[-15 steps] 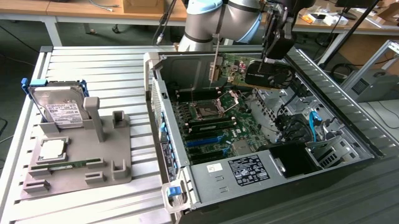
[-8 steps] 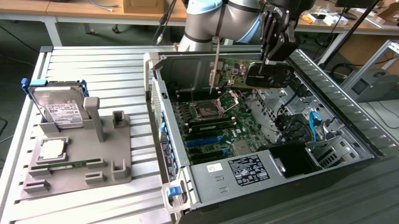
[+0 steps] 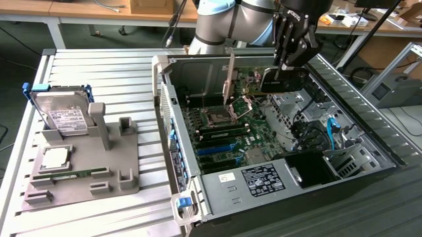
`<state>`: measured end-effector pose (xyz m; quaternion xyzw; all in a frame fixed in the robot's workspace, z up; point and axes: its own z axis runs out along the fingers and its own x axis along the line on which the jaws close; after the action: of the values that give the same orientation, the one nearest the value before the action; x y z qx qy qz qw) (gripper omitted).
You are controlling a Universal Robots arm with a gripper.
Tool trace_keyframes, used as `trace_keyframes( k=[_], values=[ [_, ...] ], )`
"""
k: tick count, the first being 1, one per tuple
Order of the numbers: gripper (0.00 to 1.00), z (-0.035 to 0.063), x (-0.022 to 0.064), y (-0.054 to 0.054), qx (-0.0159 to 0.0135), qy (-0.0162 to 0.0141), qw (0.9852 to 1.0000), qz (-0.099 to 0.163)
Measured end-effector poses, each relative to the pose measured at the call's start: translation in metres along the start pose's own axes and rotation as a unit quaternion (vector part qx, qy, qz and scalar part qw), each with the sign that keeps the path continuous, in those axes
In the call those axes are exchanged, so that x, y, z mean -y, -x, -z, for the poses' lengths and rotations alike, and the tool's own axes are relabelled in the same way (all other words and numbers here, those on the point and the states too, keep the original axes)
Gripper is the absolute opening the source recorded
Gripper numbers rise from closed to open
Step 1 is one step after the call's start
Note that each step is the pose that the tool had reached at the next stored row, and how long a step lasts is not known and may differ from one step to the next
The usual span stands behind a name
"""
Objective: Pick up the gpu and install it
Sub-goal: 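Insert the gpu into the slot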
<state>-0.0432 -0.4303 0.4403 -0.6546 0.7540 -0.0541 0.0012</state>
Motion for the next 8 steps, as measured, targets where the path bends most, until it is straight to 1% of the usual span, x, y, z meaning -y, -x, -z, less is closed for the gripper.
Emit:
trace_keyframes(
  k=[3,8],
  values=[
    [0.27,-0.0003,0.0,0.0,0.0016,-0.0017,0.9997,0.024],
    [0.27,-0.0003,-0.0001,0.0,0.0017,-0.0018,0.9997,0.025]
  ],
)
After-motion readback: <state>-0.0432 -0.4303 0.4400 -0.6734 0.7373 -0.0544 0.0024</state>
